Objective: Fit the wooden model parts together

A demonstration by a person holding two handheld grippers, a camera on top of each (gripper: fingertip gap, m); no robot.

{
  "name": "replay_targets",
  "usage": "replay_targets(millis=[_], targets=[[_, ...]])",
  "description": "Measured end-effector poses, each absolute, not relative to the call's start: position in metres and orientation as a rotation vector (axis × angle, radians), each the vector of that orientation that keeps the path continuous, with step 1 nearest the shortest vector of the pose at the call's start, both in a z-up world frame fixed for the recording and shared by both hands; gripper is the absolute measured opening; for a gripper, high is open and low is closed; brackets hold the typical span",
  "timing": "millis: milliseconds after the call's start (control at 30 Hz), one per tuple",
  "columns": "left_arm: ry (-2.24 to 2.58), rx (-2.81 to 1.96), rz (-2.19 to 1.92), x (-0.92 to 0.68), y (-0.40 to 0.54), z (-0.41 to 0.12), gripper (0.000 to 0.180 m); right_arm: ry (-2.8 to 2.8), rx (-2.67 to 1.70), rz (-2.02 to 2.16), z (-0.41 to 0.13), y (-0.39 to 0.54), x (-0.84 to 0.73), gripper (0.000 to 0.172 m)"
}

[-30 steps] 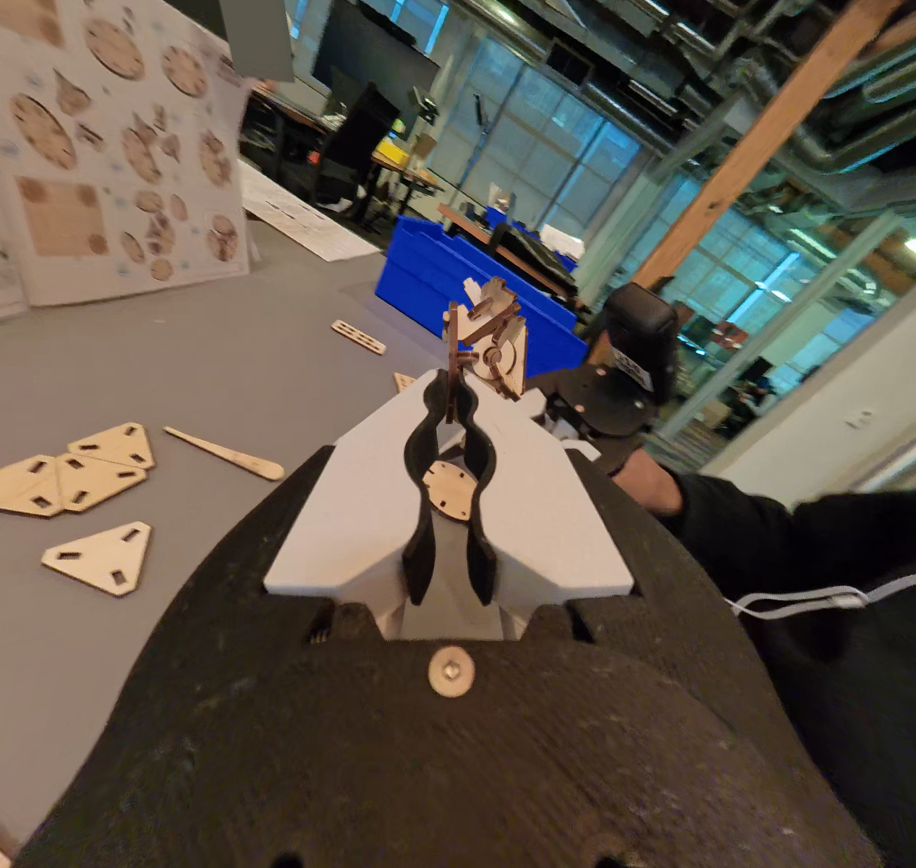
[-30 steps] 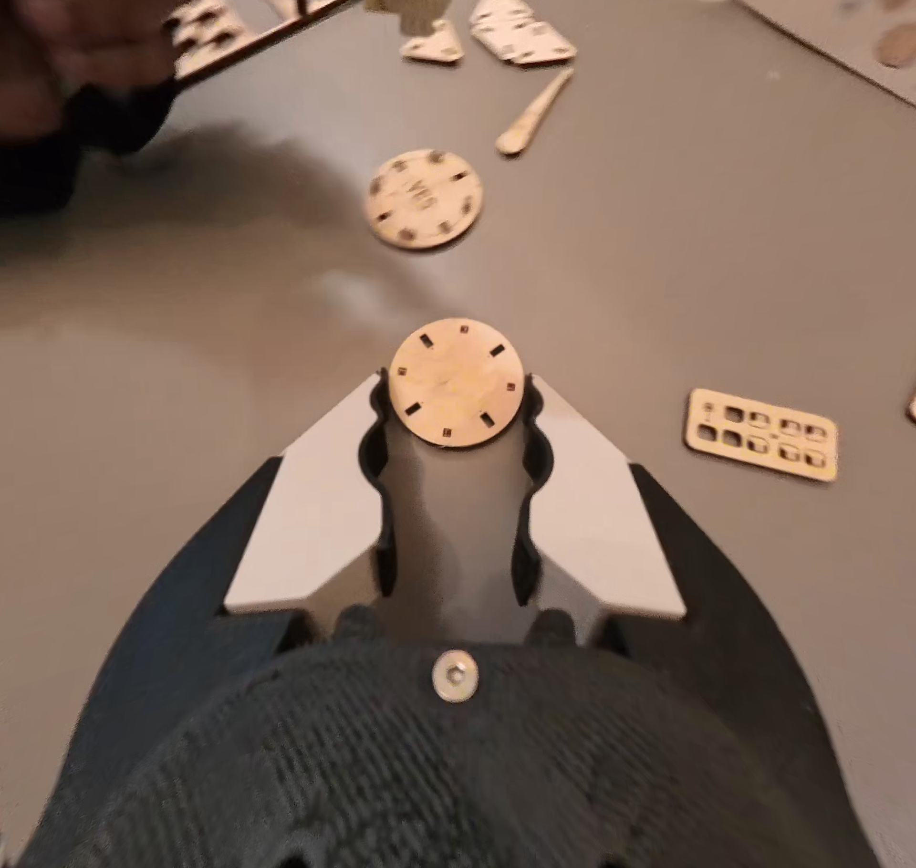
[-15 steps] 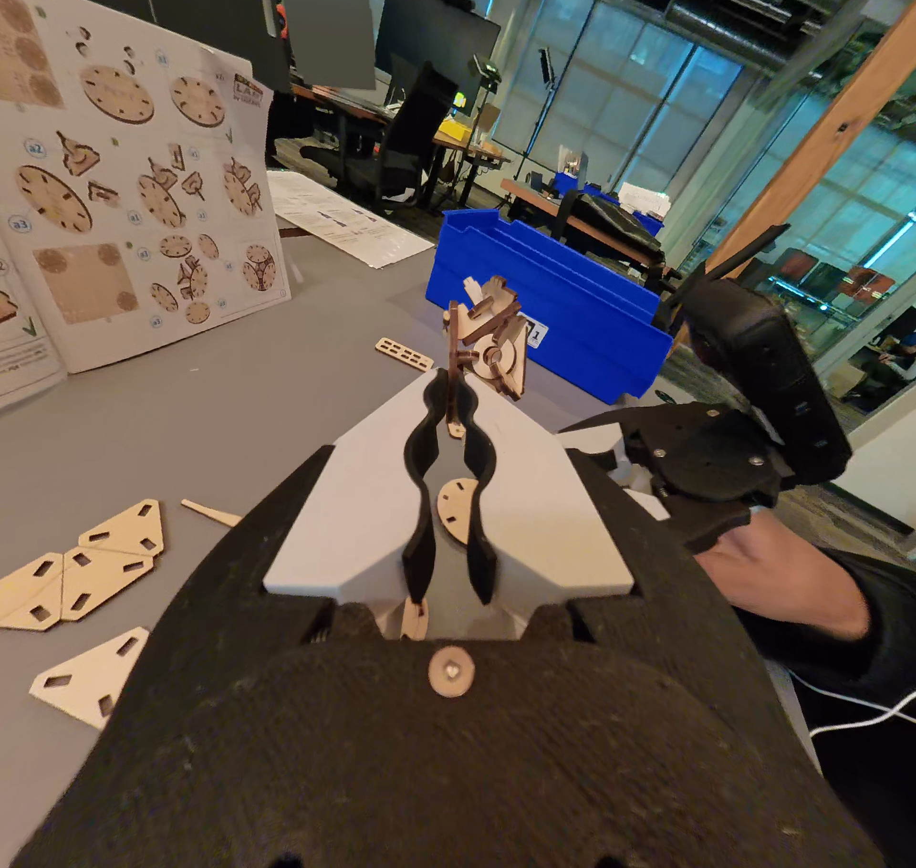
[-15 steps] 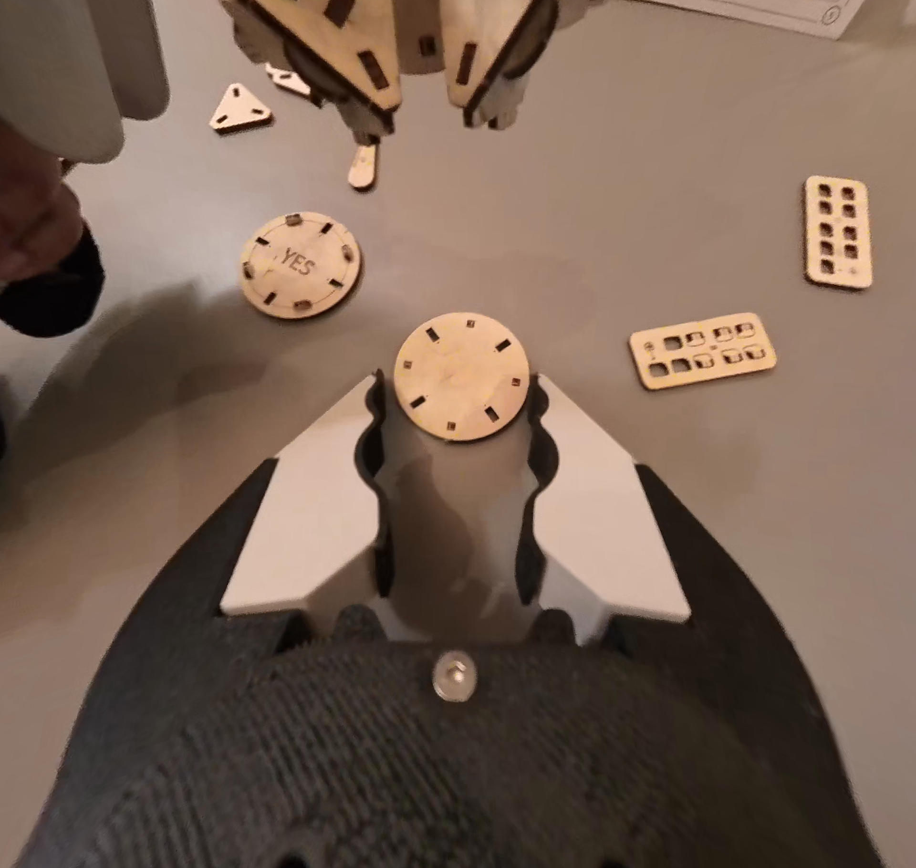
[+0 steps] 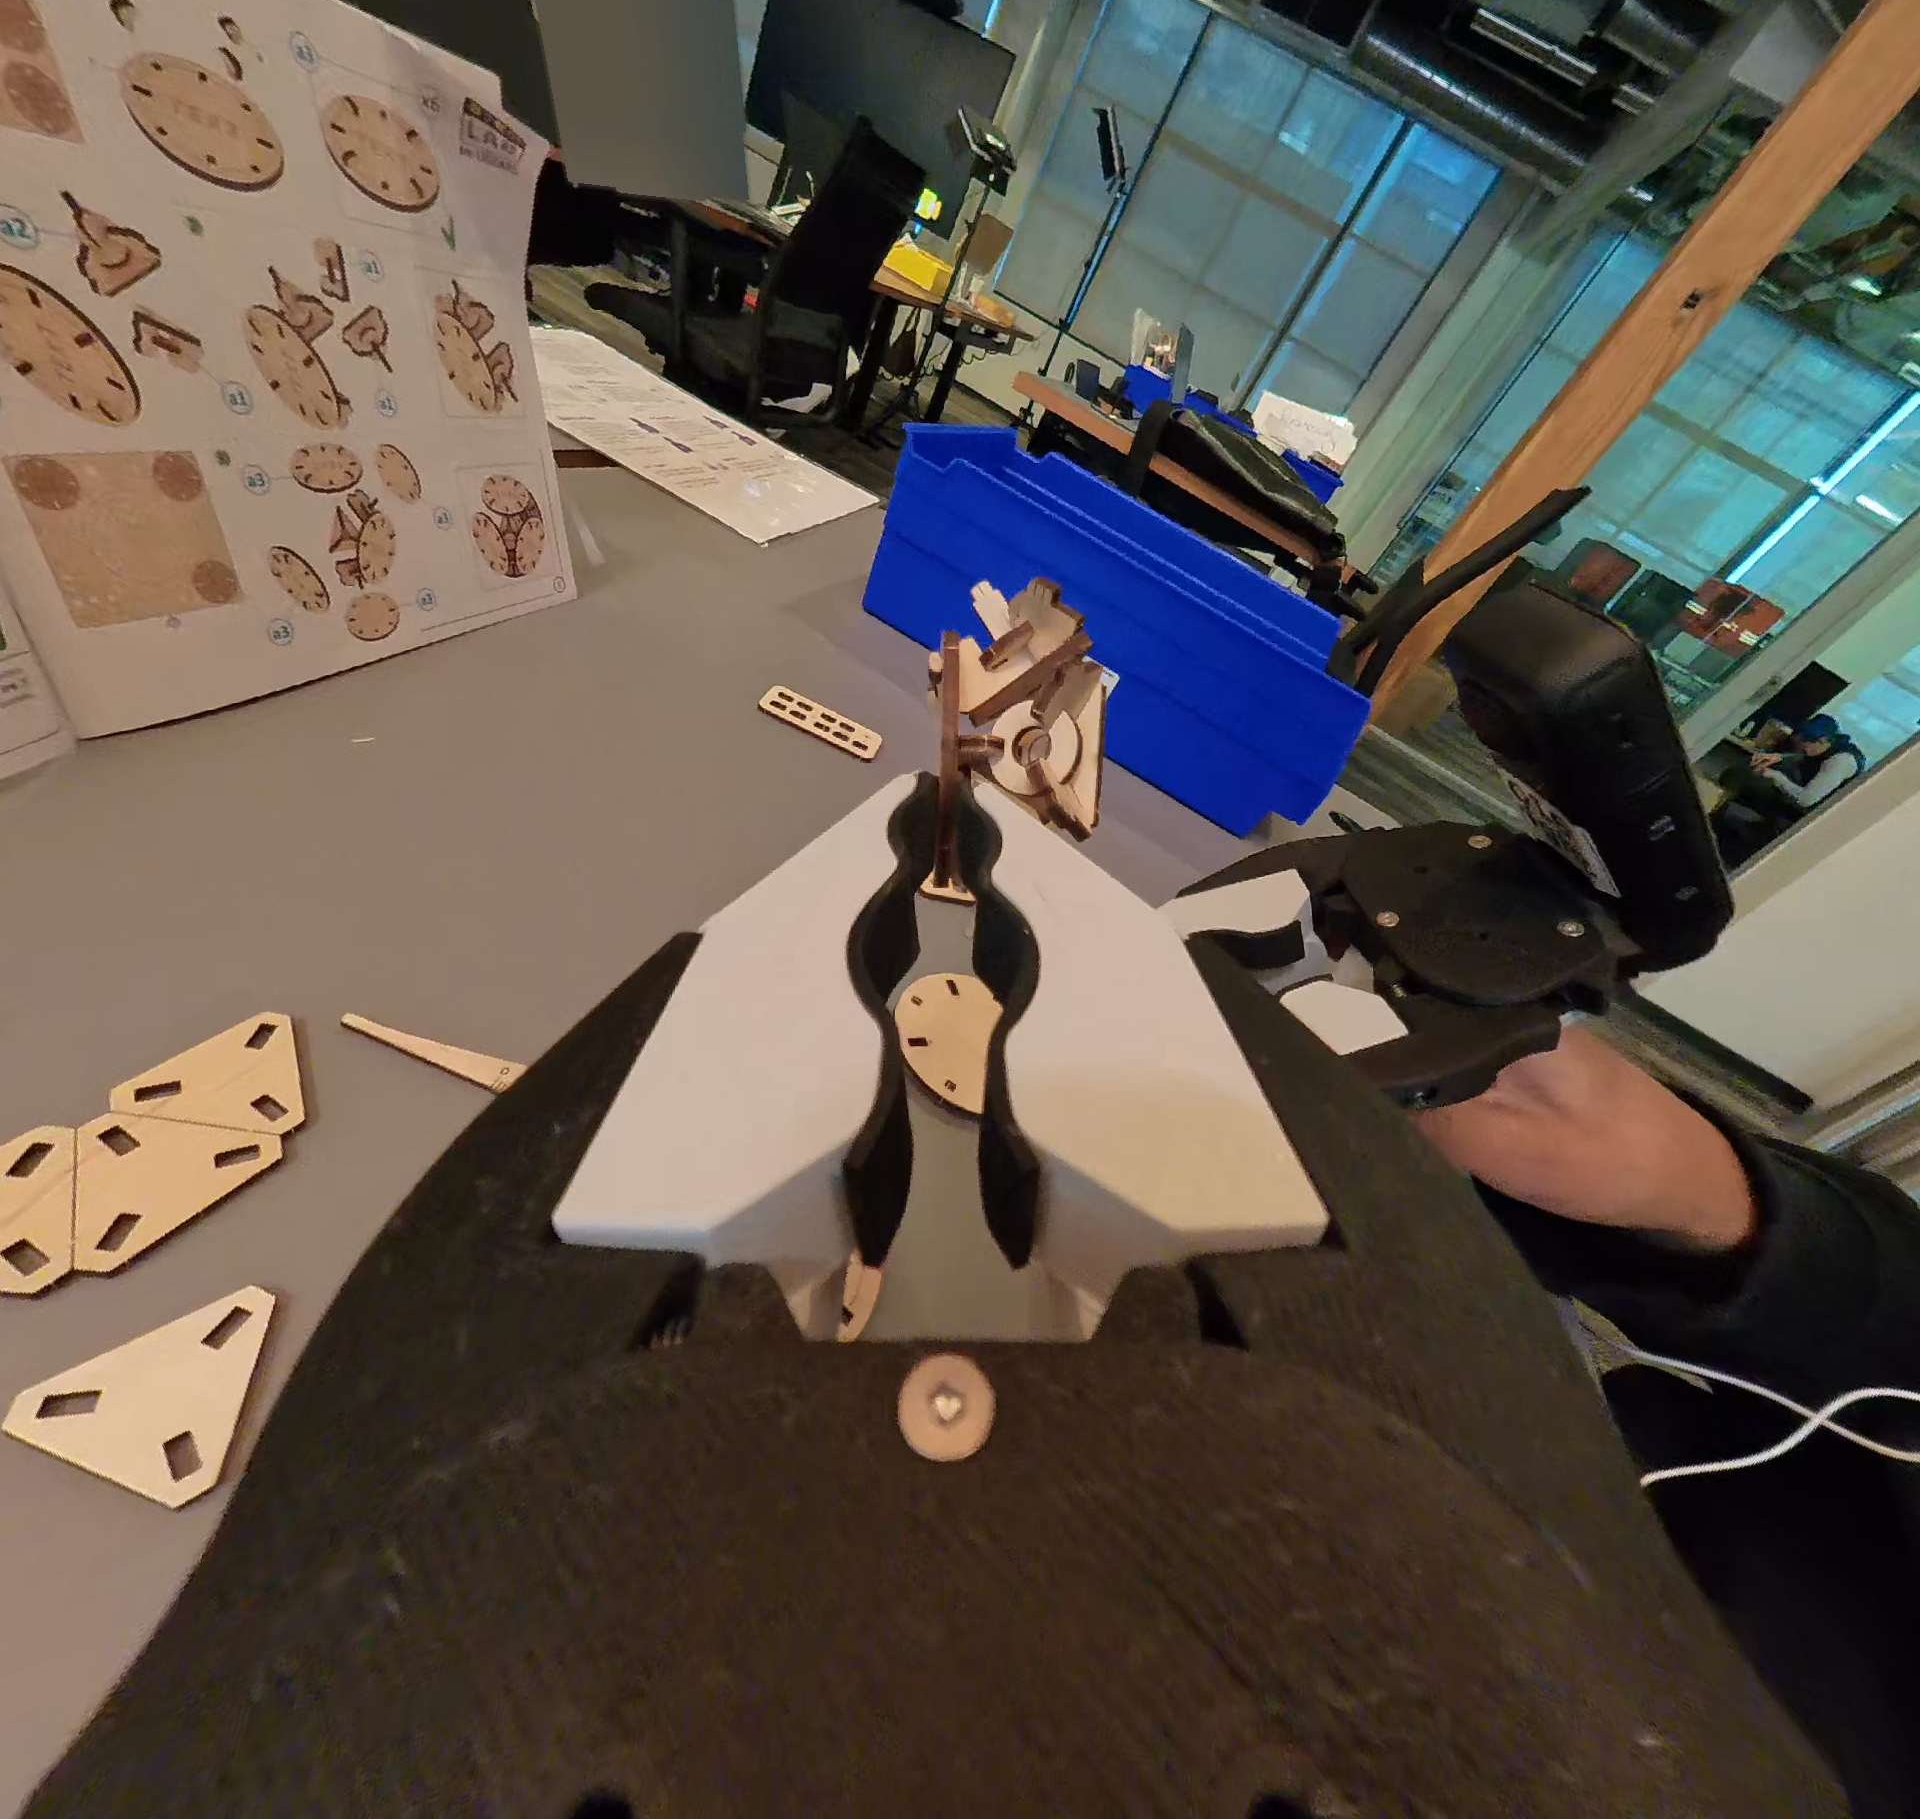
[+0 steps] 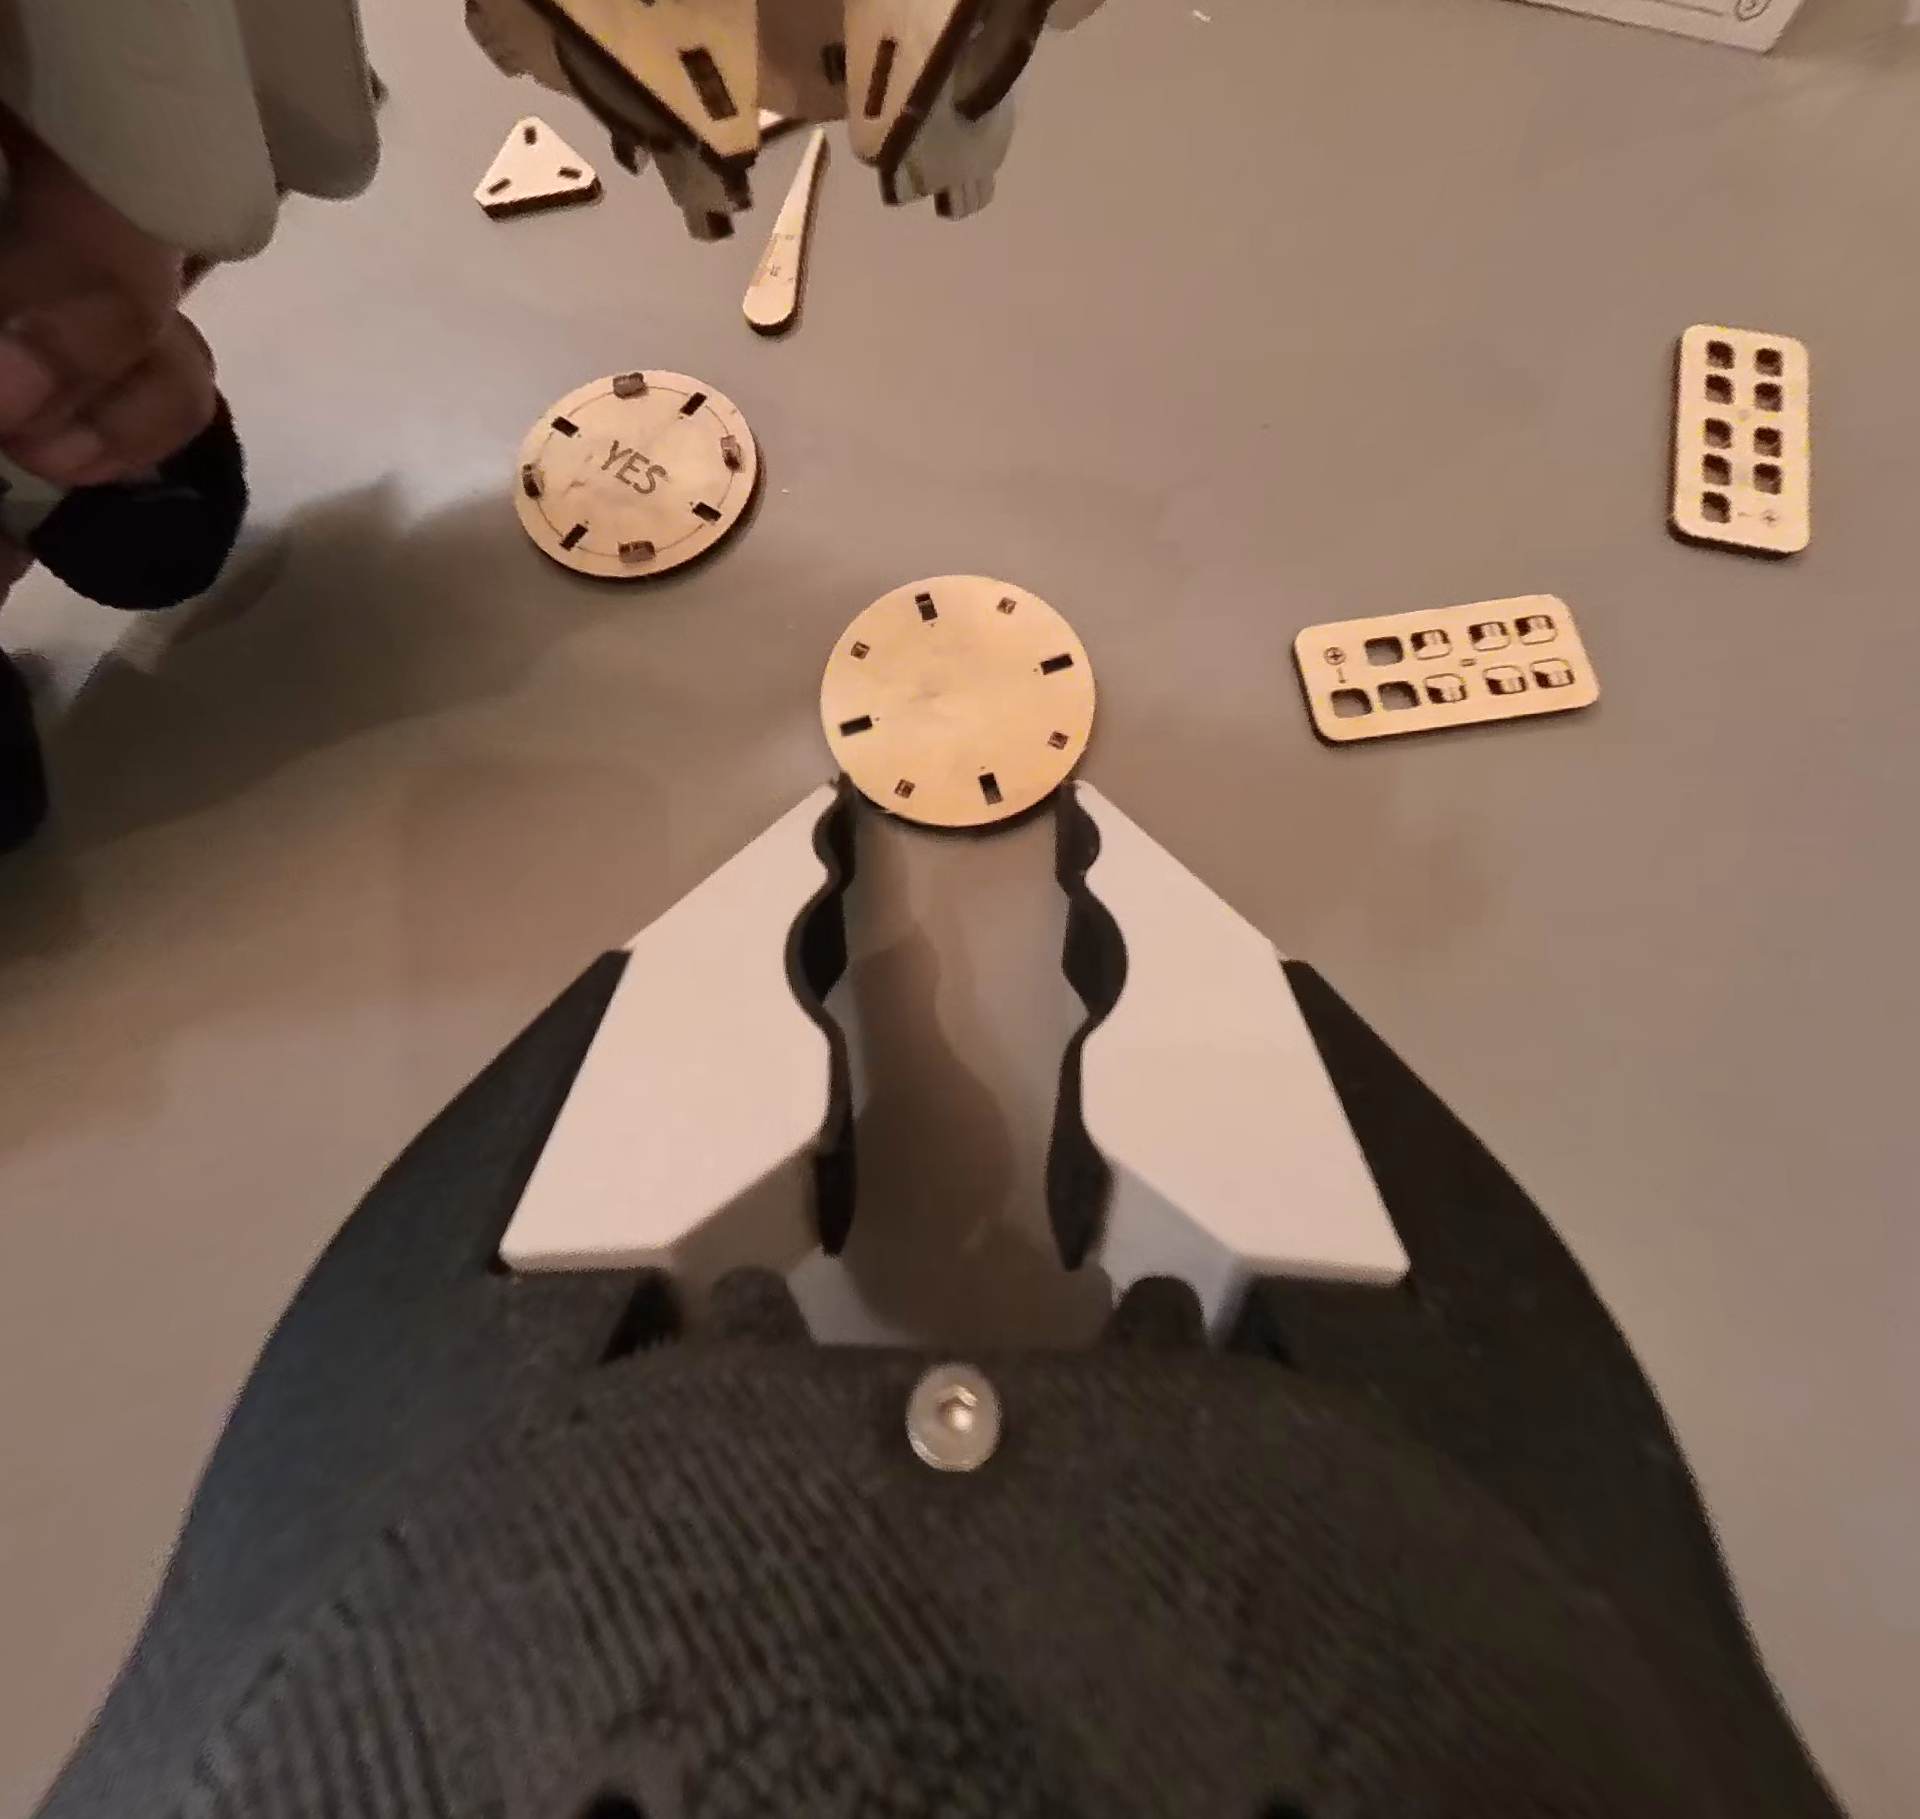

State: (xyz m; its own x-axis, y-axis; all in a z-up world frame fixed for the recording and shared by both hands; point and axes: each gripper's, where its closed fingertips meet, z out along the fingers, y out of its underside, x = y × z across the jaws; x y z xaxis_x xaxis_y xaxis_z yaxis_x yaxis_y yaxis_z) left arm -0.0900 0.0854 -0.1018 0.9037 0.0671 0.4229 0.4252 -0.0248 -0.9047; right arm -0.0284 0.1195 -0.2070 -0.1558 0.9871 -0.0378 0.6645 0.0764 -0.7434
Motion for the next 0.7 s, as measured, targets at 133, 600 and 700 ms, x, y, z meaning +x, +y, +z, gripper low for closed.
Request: replay_targets(millis=[133,600,700], targets=[[-0.372,-1.586,-0.339,-0.086,0.088,-0.104,0.000,-1.909,-1.622,0.913,-0.203,0.124,-0.026,0.047],[-0.054,-1.800,-0.469,-0.079,0.115,-0.112,0.000,-1.689,-1.309,1.654,-0.115,0.181,-0.069,0.014],[-0.024,-1.769,-0.541,-0.076,0.117,-0.113,0.000,-1.759,-1.248,1.621,-0.124,0.175,-0.064,0.013]])
